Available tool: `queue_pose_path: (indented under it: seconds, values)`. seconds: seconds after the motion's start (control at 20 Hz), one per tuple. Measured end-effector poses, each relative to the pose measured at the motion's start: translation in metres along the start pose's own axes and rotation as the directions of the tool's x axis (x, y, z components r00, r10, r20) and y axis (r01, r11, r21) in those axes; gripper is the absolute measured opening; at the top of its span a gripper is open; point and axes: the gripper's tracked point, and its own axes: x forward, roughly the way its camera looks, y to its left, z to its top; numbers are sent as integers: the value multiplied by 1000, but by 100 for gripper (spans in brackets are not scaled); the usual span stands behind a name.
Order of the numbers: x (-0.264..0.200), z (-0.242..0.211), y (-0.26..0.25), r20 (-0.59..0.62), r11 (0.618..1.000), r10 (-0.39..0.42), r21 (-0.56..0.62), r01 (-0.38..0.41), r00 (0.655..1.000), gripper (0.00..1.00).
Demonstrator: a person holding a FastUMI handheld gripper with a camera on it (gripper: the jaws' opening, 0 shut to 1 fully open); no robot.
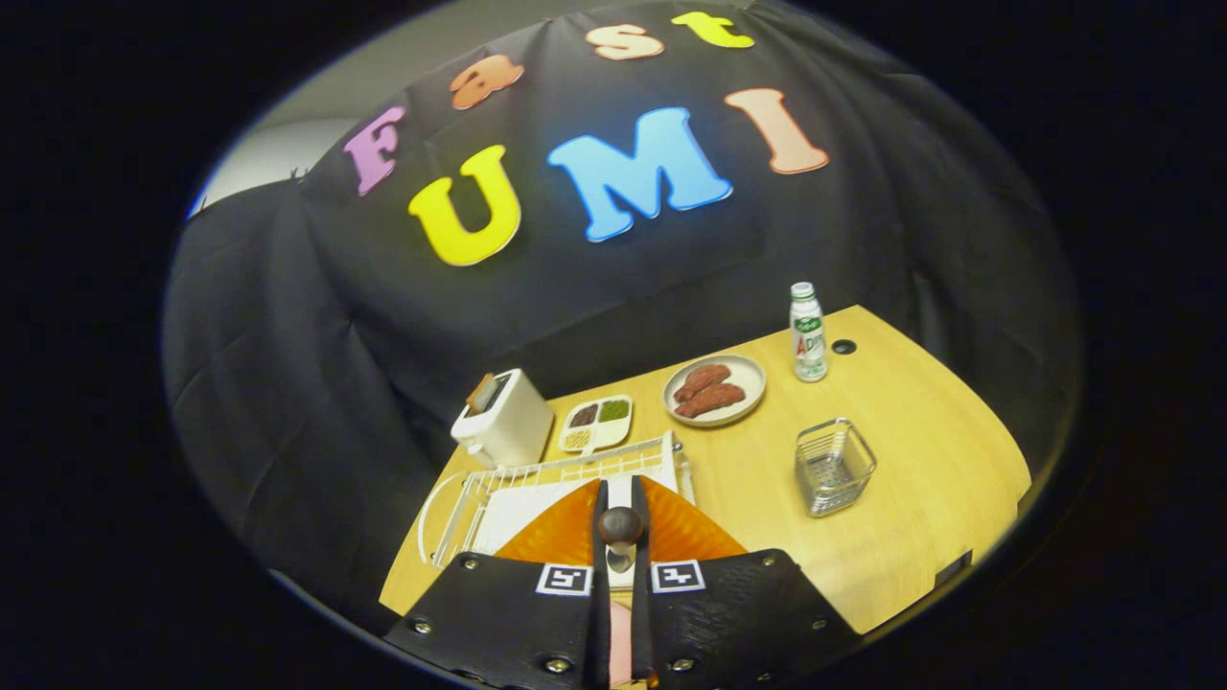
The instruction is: Take the plate from the dish rack, then take the spoon from the basket and place it into the plate.
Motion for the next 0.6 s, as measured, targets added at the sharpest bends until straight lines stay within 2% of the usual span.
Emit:
queue_pose_path:
  seconds: [0.25,0.6]
  values:
    - [4,-76,60,-120,986,76,-142,-92,990,8]
    - [21,-151,99,-232,947,114,-267,-176,966,8]
